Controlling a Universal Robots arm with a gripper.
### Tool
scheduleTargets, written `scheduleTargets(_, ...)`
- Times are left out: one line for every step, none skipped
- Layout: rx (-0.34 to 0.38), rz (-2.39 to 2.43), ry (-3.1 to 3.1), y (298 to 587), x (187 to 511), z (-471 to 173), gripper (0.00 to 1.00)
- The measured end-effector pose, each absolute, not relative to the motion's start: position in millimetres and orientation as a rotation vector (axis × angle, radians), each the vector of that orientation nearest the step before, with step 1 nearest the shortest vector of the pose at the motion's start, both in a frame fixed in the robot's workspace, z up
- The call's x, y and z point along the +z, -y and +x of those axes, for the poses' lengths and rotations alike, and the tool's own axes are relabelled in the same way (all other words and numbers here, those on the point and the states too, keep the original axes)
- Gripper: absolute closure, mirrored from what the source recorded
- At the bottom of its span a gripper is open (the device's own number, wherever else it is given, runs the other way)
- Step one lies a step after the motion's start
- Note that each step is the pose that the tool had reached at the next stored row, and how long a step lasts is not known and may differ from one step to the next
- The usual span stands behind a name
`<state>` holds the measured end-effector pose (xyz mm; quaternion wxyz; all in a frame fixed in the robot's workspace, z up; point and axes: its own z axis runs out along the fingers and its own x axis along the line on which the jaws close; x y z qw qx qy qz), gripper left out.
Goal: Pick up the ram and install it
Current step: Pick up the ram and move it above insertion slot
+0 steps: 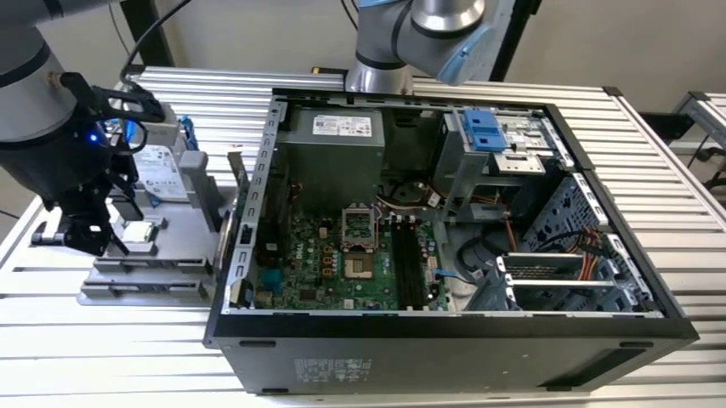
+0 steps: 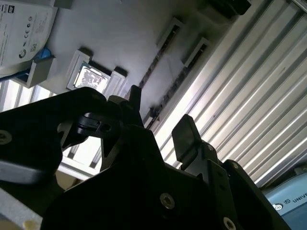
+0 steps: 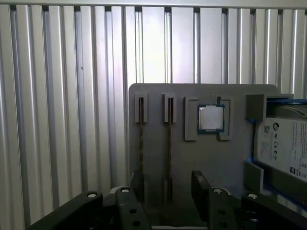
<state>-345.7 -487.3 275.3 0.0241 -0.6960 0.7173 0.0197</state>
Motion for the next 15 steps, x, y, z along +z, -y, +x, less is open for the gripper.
scheduleTargets(0.061,-2.155,-2.218,488,273,-346,0.00)
scheduleTargets(0.061,-2.157,-2.217,490,272,-346,0.00)
scheduleTargets(0.061,-2.158,-2.215,491,270,-346,0.00)
scheduleTargets(0.061,-2.160,-2.214,493,268,-346,0.00)
scheduleTargets(0.061,-2.161,-2.213,494,266,-346,0.00)
scheduleTargets(0.062,-2.162,-2.212,496,264,-346,0.00)
scheduleTargets(0.062,-2.162,-2.211,497,262,-346,0.00)
scheduleTargets(0.062,-2.163,-2.211,498,261,-346,0.00)
scheduleTargets(0.062,-2.163,-2.211,498,259,-346,0.00)
scheduleTargets(0.062,-2.163,-2.211,499,257,-346,0.00)
scheduleTargets(0.062,-2.163,-2.211,500,255,-346,0.00)
scheduleTargets(0.062,-2.163,-2.211,500,253,-346,0.00)
scheduleTargets(0.062,-2.163,-2.211,501,251,-346,0.00)
scheduleTargets(0.062,-2.163,-2.211,501,250,-346,0.00)
scheduleTargets(0.062,-2.163,-2.211,501,248,-346,0.00)
